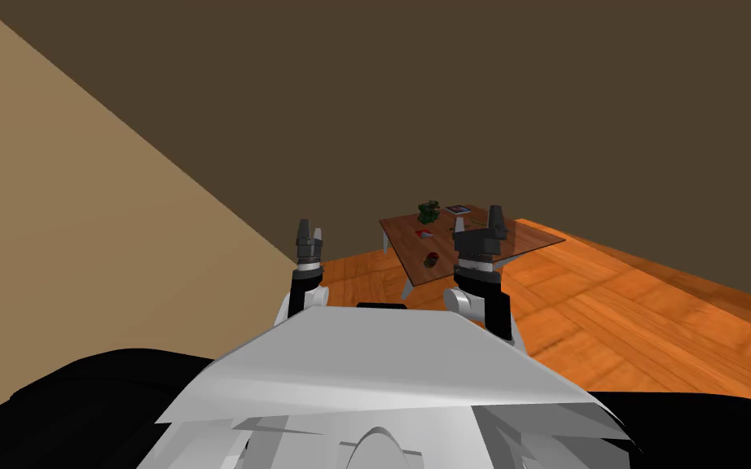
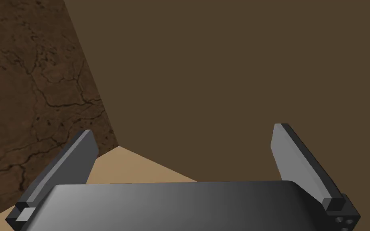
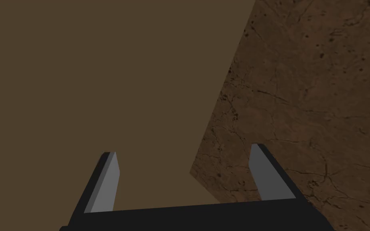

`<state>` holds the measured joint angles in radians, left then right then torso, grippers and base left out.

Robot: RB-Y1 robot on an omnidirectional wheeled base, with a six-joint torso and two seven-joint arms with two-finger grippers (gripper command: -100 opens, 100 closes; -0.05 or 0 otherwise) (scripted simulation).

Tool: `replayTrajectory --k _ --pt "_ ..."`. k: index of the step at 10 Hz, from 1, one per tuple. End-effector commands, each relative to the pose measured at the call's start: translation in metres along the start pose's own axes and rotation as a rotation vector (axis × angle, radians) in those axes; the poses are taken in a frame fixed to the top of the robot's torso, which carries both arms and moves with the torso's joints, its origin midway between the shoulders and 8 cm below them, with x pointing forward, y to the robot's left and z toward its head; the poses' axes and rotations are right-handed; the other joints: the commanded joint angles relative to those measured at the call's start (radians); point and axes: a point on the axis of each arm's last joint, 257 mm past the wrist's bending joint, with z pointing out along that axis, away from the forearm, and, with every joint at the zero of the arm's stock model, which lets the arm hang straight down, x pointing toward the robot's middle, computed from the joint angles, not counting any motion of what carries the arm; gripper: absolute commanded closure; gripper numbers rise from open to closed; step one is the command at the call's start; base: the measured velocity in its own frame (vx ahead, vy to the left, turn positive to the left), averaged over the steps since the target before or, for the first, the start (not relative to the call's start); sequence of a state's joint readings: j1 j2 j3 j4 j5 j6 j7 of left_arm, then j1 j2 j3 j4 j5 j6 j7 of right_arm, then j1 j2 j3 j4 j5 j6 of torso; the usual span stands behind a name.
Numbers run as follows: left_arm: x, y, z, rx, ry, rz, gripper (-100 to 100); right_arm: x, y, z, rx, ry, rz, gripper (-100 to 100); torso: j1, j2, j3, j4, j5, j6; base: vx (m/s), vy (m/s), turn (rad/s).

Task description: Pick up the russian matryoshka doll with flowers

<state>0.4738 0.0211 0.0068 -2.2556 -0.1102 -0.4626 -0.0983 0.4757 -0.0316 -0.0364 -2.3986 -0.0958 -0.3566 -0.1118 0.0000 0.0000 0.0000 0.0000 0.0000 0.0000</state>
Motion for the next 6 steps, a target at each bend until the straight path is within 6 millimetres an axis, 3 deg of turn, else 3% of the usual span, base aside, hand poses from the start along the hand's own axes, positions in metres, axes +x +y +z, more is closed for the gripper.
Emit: replayTrajectory --k 1,6 --pt "0.000 0.000 0.000 0.000 0.000 0.000 0 0.007 -0.004 0.001 0.016 0.043 -0.031 -100 0.000 0.000 0.000 0.000 0.000 0.000 -0.023 0.012 0.145" --pt "0.000 0.000 0.000 0.000 0.000 0.000 0 0.031 -0.023 -0.001 0.073 0.176 -0.148 -100 0.001 0.004 0.002 0.001 0.000 -0.001 -0.054 0.019 0.195"
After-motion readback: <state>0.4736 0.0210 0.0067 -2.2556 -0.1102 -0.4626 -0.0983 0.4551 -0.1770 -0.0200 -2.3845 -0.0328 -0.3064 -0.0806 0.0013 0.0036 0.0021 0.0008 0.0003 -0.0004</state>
